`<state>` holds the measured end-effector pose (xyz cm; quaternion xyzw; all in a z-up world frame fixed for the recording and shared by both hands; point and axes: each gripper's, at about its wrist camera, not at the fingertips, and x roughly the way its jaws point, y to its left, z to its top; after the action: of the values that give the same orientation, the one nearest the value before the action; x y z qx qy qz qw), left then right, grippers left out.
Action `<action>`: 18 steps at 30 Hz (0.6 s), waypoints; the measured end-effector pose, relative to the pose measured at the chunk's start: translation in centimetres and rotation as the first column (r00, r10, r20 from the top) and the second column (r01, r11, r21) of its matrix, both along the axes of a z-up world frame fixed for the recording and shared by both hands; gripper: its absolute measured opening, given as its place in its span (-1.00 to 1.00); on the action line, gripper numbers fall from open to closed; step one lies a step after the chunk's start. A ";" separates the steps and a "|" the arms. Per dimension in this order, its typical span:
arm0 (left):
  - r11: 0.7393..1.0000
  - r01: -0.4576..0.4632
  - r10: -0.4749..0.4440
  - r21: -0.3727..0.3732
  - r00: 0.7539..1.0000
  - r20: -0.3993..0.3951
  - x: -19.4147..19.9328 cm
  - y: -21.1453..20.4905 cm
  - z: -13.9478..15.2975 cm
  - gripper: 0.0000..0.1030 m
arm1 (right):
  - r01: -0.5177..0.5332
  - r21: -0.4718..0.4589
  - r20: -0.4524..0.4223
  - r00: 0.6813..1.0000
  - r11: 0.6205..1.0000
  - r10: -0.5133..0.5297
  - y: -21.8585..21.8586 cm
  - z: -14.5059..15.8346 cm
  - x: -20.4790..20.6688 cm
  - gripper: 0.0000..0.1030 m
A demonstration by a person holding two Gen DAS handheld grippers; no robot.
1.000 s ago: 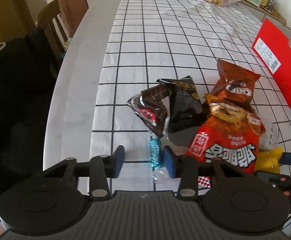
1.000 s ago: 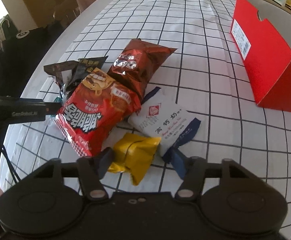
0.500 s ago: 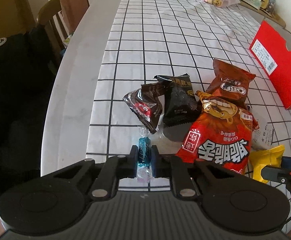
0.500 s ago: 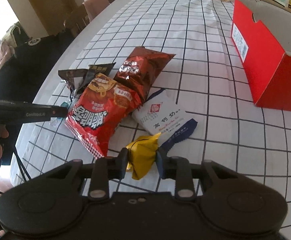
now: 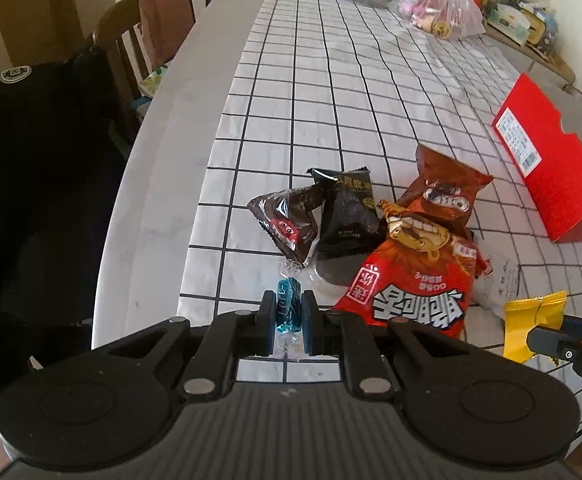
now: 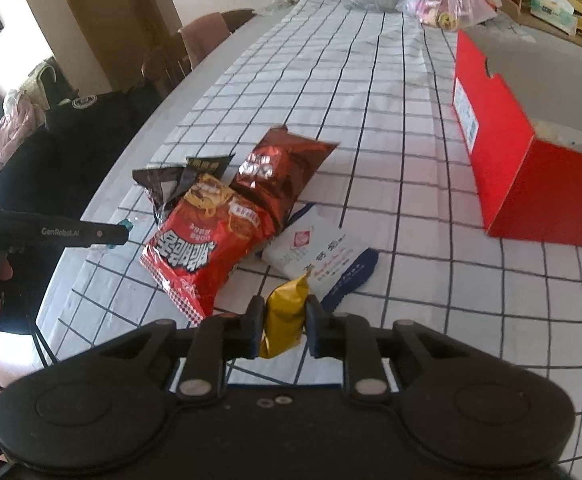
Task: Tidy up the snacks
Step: 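Carry both candies over the red box and open both tools to drop them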
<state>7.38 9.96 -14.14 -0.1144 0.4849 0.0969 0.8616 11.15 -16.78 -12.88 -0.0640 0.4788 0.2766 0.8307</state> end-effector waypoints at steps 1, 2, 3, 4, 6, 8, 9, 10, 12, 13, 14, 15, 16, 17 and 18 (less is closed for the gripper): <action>1.000 -0.001 0.001 -0.009 1.000 0.008 -0.2 0.0 0.4 -0.76 | 0.003 0.009 0.007 1.000 1.000 -0.003 -0.3 0.4 0.0 -0.62; 1.000 -0.001 0.001 -0.012 1.000 0.013 -0.3 0.0 0.7 -0.76 | 0.007 0.017 0.012 1.000 1.000 -0.007 -0.6 0.8 0.1 -0.63; 1.000 -0.002 0.003 -0.016 1.000 0.019 -0.4 -0.1 1.1 -0.76 | 0.012 0.024 0.018 1.000 1.000 -0.013 -0.9 1.2 0.2 -0.63; 1.000 -0.003 0.003 -0.021 1.000 0.025 -0.4 -0.2 1.4 -0.76 | 0.015 0.031 0.025 1.000 0.999 -0.016 -1.2 1.6 0.4 -0.63; 0.999 -0.003 0.004 -0.032 0.999 0.039 -0.4 -0.6 2.3 -0.76 | 0.022 0.045 0.040 0.999 0.999 -0.024 -1.8 2.5 0.6 -0.63; 0.999 0.004 -0.002 -0.041 0.998 0.056 -0.2 -1.0 3.2 -0.76 | 0.031 0.061 0.055 0.998 0.998 -0.035 -2.4 3.4 1.0 -0.63; 0.999 0.009 -0.007 -0.044 0.998 0.064 0.0 -1.3 3.6 -0.76 | 0.037 0.070 0.060 0.997 0.997 -0.041 -2.8 3.8 1.2 -0.63; 0.999 0.016 -0.012 -0.046 0.997 0.072 0.2 -1.7 4.1 -0.76 | 0.043 0.076 0.066 0.997 0.996 -0.048 -3.1 4.1 1.5 -0.63; 0.998 0.031 -0.027 -0.048 0.996 0.088 0.7 -2.5 5.0 -0.76 | 0.052 0.086 0.083 0.995 0.995 -0.059 -3.8 4.9 2.0 -0.63; 0.998 0.040 -0.036 -0.047 0.994 0.100 0.9 -3.0 5.5 -0.76 | 0.055 0.090 0.089 0.994 0.994 -0.063 -4.1 5.3 2.3 -0.63; 0.998 0.047 -0.042 -0.045 0.993 0.108 1.1 -3.4 5.9 -0.76 | 0.061 0.096 0.096 0.993 0.994 -0.070 -4.5 5.7 2.6 -0.63; 0.997 0.058 -0.053 -0.044 0.992 0.116 1.5 -3.9 6.4 -0.76 | 0.066 0.100 0.103 0.992 0.993 -0.076 -4.8 6.0 2.9 -0.63; 0.997 0.068 -0.062 -0.042 0.990 0.125 1.8 -4.3 6.8 -0.76 | 0.071 0.103 0.112 0.990 0.992 -0.083 -5.2 6.3 3.1 -0.63; 0.996 0.075 -0.069 -0.039 0.989 0.133 2.0 -4.8 7.1 -0.76 | 0.078 0.108 0.120 0.989 0.991 -0.091 -5.5 6.6 3.5 -0.63; 0.996 0.080 -0.074 -0.037 0.987 0.141 2.4 -5.2 7.4 -0.76 | 0.087 0.116 0.128 0.987 0.990 -0.101 -6.0 6.9 3.8 -0.63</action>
<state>9.74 4.75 -6.73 -0.1204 0.4293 0.0447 0.8940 14.95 -22.79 -5.99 -0.0140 0.4088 0.2580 0.8753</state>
